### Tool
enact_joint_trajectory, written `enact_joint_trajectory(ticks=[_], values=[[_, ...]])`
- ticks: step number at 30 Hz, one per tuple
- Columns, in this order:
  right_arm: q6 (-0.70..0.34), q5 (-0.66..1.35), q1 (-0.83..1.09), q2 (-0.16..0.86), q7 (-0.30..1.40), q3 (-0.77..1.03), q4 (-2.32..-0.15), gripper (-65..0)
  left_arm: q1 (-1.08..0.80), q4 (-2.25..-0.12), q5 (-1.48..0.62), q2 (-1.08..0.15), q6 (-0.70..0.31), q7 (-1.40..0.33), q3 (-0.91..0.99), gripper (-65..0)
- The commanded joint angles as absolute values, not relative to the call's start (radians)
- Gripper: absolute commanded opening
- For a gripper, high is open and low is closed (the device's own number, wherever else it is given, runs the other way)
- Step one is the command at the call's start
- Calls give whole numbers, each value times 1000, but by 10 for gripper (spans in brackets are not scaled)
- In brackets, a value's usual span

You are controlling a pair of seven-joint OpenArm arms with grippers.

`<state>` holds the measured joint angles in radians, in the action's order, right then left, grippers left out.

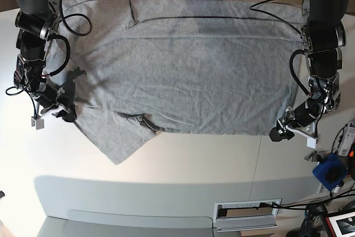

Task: Fold the T-shirt properly
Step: 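Release the left gripper and move it to the shirt's hem corner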

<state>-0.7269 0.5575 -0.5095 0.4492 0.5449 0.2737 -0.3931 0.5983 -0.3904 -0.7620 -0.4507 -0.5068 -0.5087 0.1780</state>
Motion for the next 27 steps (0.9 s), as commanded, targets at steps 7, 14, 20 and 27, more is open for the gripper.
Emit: enact_joint_trajectory(ticks=[7,14,20,27], values=[[-698,496,-509,463,598,269,-392,-650,612,-394,-746,-461,-500,-514,175,-329],[-698,496,-509,463,598,269,-392,-650,612,-411,-745,-470,-560,-501,175,-329],[-698,496,-509,463,598,269,-392,-650,612,-417,-746,-478,-603,-502,175,-329],[-698,496,-509,463,598,269,-392,-650,612,-424,-782,-482,-683,-501,175,-329]])
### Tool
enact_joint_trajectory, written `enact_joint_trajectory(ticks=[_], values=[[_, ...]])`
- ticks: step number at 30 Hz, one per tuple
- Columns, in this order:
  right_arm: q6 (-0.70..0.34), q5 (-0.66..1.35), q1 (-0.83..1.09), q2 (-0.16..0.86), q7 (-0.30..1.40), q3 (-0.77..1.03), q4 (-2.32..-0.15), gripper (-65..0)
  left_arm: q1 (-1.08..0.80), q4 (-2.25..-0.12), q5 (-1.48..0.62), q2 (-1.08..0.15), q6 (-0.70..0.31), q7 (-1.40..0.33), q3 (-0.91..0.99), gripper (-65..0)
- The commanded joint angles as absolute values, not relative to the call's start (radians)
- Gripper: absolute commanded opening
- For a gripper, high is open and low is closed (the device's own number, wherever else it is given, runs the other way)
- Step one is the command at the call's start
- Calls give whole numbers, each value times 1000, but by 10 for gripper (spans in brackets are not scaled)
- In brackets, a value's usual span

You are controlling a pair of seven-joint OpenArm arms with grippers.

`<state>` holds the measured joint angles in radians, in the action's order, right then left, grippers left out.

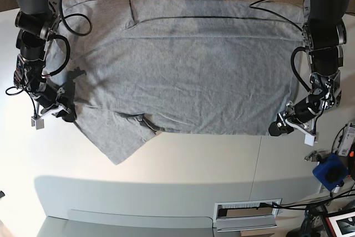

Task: Fold the T-shirt properly
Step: 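Release the left gripper and move it to the shirt's hem corner, then grasp the shirt's side edge with both grippers at hem and collar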

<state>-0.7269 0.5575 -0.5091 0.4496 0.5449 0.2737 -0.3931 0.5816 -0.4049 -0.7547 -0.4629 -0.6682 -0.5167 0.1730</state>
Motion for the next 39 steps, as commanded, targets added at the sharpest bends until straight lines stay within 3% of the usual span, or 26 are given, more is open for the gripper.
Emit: enact_joint_trajectory(ticks=[1,36,39], values=[[-698,496,-509,463,598,269,-392,-650,612,-427,-783,-483,-690,-501,175,-329],[-698,496,-509,463,598,269,-392,-650,574,-437,-816,-491,-698,-432,175,-329],[-698,496,-509,463,598,269,-392,-650,574,-437,-816,-491,-698,-424,175,-357]])
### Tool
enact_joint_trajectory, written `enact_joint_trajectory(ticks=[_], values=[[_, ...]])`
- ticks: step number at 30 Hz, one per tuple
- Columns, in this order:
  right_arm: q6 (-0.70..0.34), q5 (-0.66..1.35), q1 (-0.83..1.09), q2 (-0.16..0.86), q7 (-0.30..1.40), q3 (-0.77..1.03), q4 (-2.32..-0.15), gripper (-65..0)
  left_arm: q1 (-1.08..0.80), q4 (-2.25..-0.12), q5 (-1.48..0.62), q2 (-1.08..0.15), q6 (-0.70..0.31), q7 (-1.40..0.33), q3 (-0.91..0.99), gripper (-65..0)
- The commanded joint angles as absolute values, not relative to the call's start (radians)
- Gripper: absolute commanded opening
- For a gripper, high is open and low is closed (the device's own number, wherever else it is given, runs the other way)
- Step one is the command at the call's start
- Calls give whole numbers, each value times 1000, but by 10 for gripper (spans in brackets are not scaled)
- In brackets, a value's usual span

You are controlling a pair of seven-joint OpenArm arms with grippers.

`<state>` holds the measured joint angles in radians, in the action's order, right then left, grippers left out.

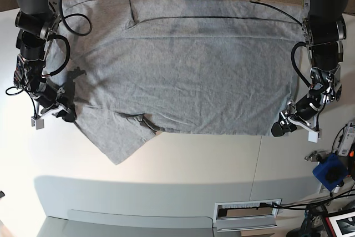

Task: Fold the T-shirt properly
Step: 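Grasp the shirt's side edge with both grippers at hem and collar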

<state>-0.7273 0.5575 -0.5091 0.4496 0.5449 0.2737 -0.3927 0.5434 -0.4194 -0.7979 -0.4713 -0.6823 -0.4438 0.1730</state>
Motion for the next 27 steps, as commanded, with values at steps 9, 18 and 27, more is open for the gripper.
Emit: enact_joint_trajectory(ticks=[9,18,27], values=[[-698,496,-509,463,598,269,-392,-650,574,-437,-775,-491,-698,-340,175,-625],[-698,497,-509,463,574,269,-392,-650,574,-437,-725,-491,-698,-328,175,-650],[-698,496,-509,463,526,270,-393,-650,574,-437,-726,-491,-698,-321,175,-650]])
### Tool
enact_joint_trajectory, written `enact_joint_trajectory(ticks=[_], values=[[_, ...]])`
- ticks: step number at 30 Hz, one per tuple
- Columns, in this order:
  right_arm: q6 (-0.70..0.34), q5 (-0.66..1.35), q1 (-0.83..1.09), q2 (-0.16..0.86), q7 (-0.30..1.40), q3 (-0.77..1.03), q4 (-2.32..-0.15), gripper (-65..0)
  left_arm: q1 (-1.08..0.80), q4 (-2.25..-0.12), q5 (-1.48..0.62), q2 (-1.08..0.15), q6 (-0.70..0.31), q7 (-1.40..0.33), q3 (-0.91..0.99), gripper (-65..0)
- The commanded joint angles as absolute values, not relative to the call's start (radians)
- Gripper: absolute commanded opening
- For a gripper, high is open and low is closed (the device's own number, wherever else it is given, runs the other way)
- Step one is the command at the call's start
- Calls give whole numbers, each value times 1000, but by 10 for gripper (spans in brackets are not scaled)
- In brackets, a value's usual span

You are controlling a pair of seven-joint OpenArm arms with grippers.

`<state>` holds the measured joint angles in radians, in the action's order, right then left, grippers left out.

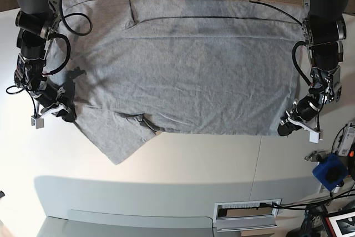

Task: Fold the T-shirt properly
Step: 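Grasp the shirt's side edge with both grippers at hem and collar, then lift the grasped side edge and fold it over toward the opposite side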

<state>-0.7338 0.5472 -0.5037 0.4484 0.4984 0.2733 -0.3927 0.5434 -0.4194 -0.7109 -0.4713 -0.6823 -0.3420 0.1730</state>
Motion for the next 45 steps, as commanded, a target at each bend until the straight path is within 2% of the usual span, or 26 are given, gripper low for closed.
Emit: enact_joint_trajectory(ticks=[1,9,17,28,36,45], values=[[-698,497,-509,463,520,270,-393,-650,574,-437,-726,-491,-698,-321,175,-650],[-698,497,-496,463,472,270,-457,-650,573,-453,-738,-491,-698,-347,192,-650],[-698,496,-367,463,564,270,-826,-650,560,-579,-891,-494,-698,-647,376,-650],[-698,497,-179,463,663,291,-1190,-650,233,-936,-973,-533,-698,-692,383,-650],[-698,514,-64,463,707,498,-1290,-650,42,-1174,-970,-544,-698,-693,391,-650],[-698,748,39,463,807,744,-1290,-650,-28,-1201,-987,-544,-698,-716,530,-650]])
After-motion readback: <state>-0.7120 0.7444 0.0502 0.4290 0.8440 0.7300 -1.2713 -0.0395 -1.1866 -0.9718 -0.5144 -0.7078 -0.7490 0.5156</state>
